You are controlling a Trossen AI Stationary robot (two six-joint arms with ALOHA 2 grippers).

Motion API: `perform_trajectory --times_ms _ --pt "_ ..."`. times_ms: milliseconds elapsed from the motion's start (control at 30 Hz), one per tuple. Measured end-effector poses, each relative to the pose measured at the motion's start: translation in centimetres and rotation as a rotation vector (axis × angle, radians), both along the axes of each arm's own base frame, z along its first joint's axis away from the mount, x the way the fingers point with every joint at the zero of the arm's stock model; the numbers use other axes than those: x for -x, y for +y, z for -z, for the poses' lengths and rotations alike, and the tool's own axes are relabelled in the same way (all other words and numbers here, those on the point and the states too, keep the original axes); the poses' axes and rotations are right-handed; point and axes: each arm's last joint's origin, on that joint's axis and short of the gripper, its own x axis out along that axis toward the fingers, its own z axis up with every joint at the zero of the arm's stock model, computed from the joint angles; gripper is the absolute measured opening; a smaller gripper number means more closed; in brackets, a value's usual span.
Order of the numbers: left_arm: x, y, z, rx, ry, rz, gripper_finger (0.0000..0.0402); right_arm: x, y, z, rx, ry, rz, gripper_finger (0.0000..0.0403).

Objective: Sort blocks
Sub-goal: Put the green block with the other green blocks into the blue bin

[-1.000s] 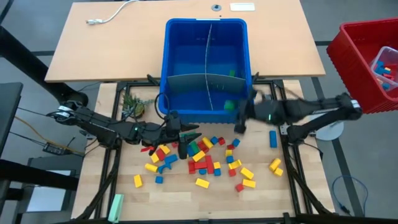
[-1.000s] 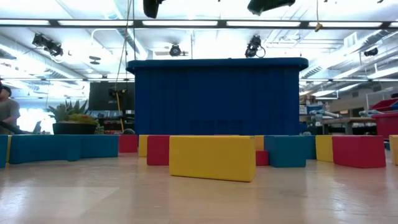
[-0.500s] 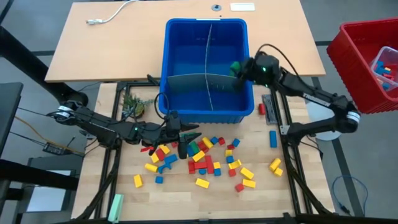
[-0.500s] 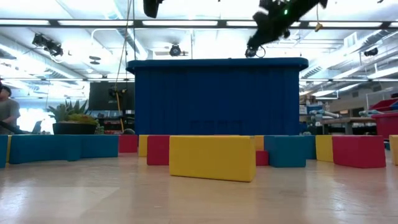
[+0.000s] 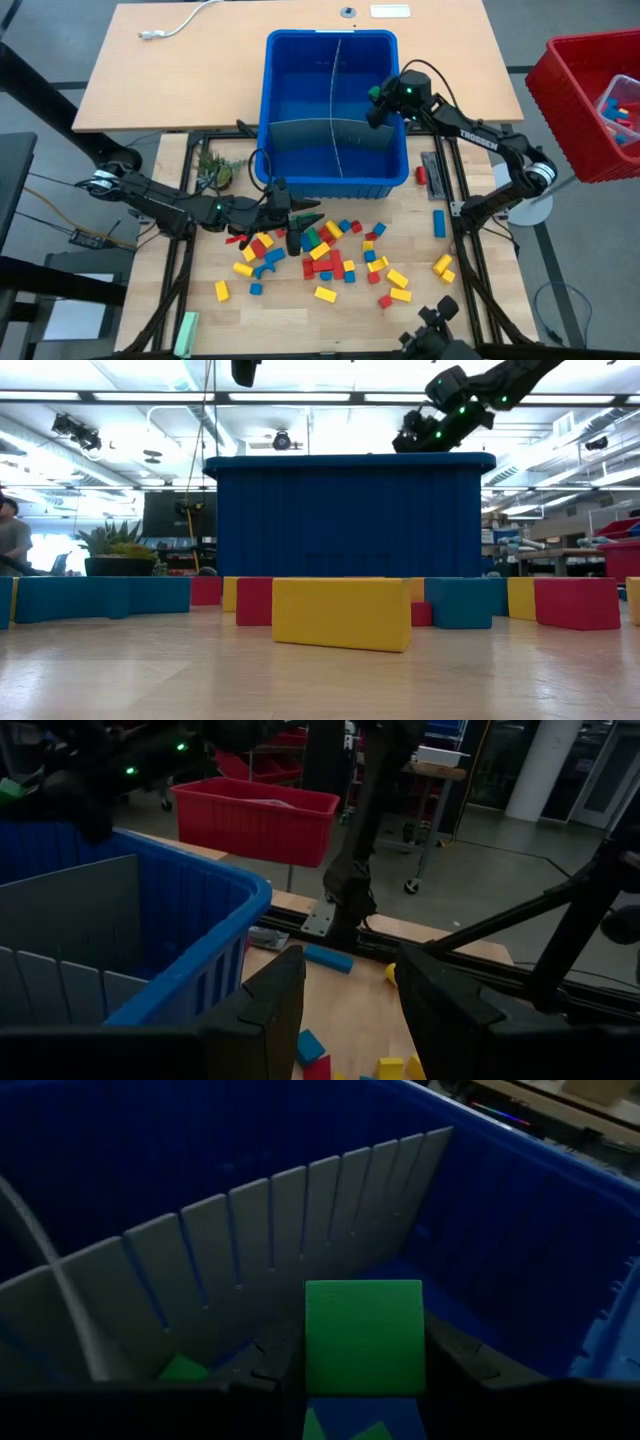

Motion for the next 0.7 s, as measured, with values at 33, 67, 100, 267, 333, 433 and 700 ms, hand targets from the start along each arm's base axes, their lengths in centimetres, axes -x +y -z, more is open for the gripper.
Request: perform_trajectory --times_ms 33,67,100,267,333,433,700 --pt "0.0 0.0 0.0 0.000 0.000 0.000 0.0166 -0.1 -0.2 0.1 0.003 -0.003 0.003 0.0137" --pt "0.0 0.0 0.0 0.000 0.000 0.001 0.0166 -0.1 -0.3 0.1 0.008 -0.008 0.003 0.0143" --pt "0.0 0.0 0.0 0.000 0.000 0.001 0.0166 -0.2 -0.4 0.1 0.013 -0.013 0.002 0.0151" --pt "0.0 0.0 0.0 0.000 -0.001 0.001 0.0166 0.0 -0.2 -0.4 0.037 -0.026 0.000 0.0200" --pt "0.0 0.0 0.0 0.000 -0.001 0.001 0.0166 0.2 0.0 -0.9 0.048 -0.036 0.000 0.0218" --pt "0.0 0.0 0.0 0.000 -0.001 0.001 0.0166 0.5 0.4 -1.5 0.064 -0.051 0.000 0.0239" --pt "0.0 0.0 -0.1 0.002 -0.005 0.000 0.0166 1.1 4.0 -4.9 0.127 -0.145 -0.108 0.0258"
